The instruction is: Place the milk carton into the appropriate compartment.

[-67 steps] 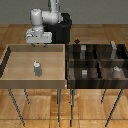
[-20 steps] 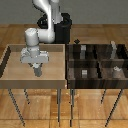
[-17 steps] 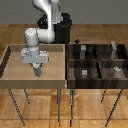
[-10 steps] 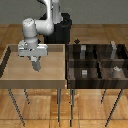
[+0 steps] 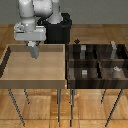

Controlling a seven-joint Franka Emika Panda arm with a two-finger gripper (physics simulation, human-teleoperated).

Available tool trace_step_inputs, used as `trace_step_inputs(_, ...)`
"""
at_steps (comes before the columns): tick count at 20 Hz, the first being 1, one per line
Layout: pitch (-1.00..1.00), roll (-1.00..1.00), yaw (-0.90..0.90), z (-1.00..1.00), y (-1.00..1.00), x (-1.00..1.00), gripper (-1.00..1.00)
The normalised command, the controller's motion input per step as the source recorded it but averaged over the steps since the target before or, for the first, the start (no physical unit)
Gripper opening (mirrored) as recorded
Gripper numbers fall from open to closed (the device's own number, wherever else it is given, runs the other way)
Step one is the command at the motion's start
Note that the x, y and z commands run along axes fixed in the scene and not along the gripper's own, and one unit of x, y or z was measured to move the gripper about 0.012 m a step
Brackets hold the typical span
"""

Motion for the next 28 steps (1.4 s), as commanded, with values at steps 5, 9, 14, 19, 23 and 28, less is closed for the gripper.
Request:
trace_step_inputs(5,0.00,0.00,0.00,0.20,0.80,0.00,-1.00)
trace_step_inputs(9,0.00,0.00,0.00,0.00,1.00,0.00,-1.00)
trace_step_inputs(14,0.00,0.00,0.00,0.00,1.00,0.00,-1.00)
trace_step_inputs(19,0.00,0.00,0.00,0.00,1.00,0.00,-1.00)
trace_step_inputs(23,0.00,0.00,0.00,0.00,1.00,0.00,-1.00)
trace_step_inputs(28,0.00,0.00,0.00,0.00,0.20,-0.67,-1.00)
